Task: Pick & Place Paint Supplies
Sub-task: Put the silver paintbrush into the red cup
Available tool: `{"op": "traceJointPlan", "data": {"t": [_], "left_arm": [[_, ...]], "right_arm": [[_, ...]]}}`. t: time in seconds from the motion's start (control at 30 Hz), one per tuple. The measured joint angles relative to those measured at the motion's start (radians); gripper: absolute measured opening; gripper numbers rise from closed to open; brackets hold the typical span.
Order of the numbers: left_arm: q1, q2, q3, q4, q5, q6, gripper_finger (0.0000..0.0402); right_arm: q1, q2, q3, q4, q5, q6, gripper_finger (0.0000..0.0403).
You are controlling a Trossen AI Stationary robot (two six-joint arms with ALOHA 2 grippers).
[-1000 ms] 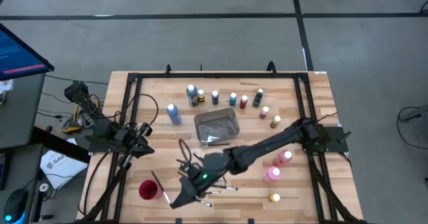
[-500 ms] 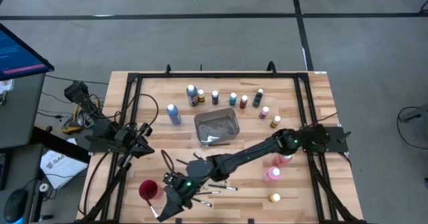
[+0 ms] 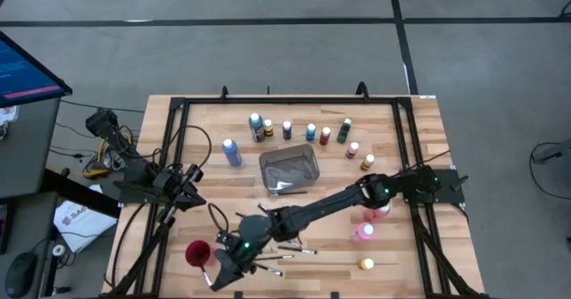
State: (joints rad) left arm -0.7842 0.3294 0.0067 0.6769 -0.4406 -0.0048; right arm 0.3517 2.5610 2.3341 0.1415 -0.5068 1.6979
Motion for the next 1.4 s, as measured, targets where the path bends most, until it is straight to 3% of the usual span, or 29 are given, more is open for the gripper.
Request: {"op": "traceJointPlan", "data": {"t": [0.83,1.4], "left_arm": [[0.0,0.0,0.0,0.002,0.0,0.0,0.0003],[0.0,0.0,0.0,0.004,0.0,0.0,0.0003]], "right_arm": [[-0.024,0.002,-0.001,-0.094,-0.014,-0.096,0.0],[-0.019,0.045,-0.001,-0.015,-0.044,-0.049,0.0]]}}
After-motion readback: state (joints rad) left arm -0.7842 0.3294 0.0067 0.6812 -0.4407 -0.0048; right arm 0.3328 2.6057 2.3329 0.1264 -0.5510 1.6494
